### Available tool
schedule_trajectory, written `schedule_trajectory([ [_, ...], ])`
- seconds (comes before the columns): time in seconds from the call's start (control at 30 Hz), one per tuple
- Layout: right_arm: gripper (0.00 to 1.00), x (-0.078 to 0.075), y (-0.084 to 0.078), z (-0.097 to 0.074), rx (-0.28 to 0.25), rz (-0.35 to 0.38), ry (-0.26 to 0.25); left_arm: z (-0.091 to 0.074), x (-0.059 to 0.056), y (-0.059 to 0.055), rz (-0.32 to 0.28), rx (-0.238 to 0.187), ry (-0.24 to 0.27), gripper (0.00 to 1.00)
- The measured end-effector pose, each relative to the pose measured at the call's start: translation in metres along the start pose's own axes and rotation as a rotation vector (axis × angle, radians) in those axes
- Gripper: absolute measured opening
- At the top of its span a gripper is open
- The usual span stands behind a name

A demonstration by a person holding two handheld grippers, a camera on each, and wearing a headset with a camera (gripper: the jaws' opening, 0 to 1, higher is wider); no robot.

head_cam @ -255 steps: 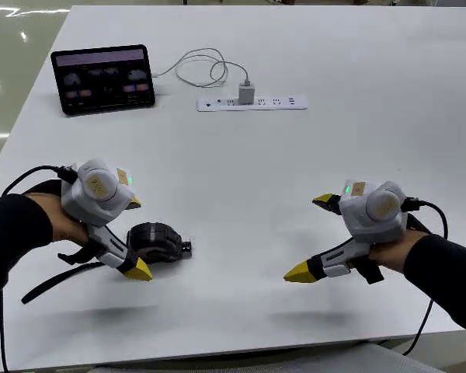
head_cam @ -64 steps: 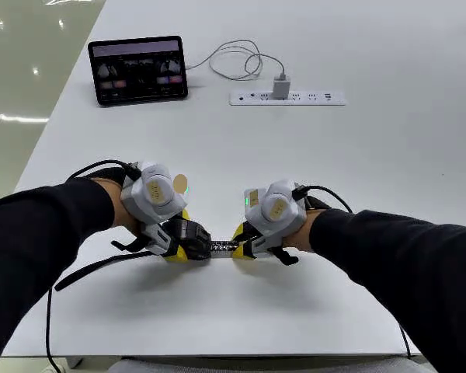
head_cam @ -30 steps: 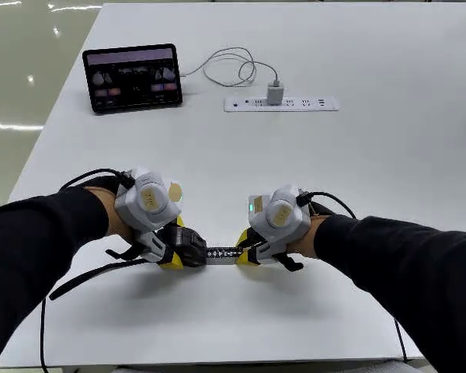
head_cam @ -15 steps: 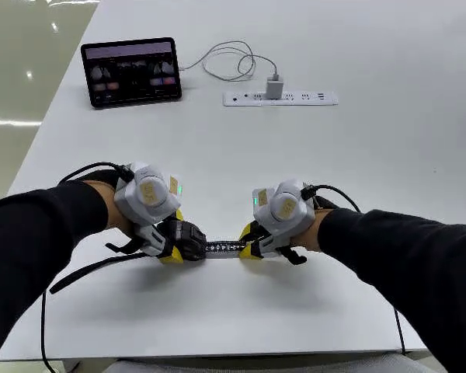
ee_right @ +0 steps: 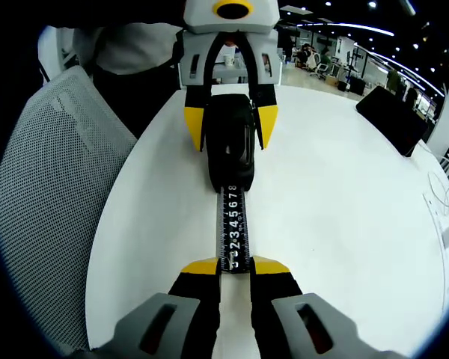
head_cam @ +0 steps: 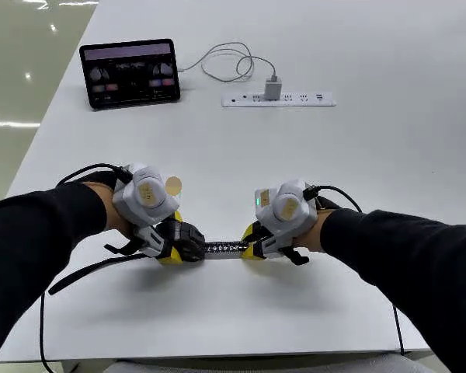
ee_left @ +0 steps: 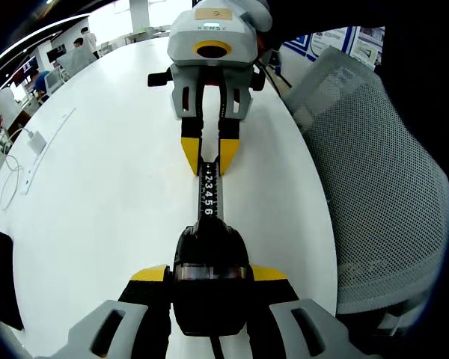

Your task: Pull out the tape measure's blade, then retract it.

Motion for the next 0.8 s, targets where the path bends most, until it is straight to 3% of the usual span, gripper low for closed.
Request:
schedule_trajectory([
  [0.8, 0.09, 0.0018, -0.0075, -0.0073, 0.013, 0.001, -0.003, -0.0012, -0.002, 0.0007, -0.001, -0.002, 0.002, 0.35],
])
Point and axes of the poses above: the centre of the closed fingertips' face, and the gripper's own axes: z roughly forward along the fingers, x roughly to its left, y roughly out of its top, the point moved 3 cm from there along -z, roughly backward along the fingers, and after that the axes turned 10 degrees about -z, right-handed, at the moved point
